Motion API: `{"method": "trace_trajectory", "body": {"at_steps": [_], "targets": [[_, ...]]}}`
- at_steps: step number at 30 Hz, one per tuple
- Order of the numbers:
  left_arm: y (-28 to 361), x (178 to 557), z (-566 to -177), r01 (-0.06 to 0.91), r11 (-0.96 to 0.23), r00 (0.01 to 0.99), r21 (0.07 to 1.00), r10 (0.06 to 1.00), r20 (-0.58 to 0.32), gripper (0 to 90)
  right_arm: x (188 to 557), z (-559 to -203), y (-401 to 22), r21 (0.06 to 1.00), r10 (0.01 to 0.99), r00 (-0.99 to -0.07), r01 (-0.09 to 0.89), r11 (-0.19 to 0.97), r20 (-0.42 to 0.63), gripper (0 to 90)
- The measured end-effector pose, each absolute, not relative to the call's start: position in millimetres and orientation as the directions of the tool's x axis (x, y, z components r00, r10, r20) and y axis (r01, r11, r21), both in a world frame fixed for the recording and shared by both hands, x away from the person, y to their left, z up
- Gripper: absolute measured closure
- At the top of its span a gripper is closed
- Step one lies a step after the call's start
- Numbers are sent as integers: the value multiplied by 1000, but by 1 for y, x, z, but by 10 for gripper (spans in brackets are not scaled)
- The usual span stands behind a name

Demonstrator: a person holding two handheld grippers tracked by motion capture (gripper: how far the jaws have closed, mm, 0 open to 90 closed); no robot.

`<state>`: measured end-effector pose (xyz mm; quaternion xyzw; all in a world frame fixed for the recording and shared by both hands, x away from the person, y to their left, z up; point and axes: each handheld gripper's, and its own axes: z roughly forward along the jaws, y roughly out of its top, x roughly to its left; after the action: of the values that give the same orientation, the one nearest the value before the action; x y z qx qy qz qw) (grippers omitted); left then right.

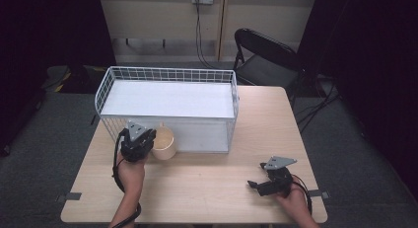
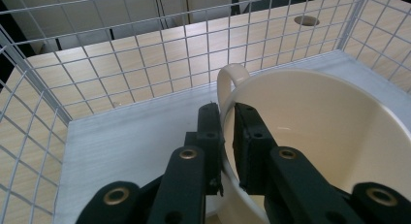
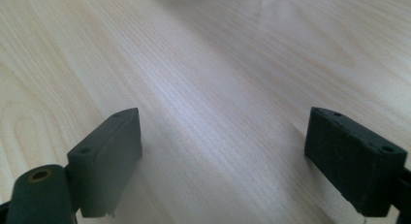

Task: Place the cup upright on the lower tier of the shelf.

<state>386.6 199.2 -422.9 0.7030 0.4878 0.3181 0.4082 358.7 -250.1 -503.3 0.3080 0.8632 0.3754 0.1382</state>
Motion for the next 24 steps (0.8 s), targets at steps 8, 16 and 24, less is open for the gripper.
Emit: {"method": "trace_trajectory", "body": {"at_steps": [8, 16, 24], "targets": [[196, 391, -427, 426, -174, 298, 888, 953, 44, 822, 359, -503, -250, 733, 636, -772, 428, 528, -7, 127], [193, 395, -428, 424, -164, 283, 891, 958, 42, 821, 359, -503, -250, 733, 636, -772, 428, 528, -7, 127], [191, 398, -429, 423, -169, 269, 890, 961, 55, 821, 359, -503, -250, 733, 636, -772, 428, 528, -7, 127]]}}
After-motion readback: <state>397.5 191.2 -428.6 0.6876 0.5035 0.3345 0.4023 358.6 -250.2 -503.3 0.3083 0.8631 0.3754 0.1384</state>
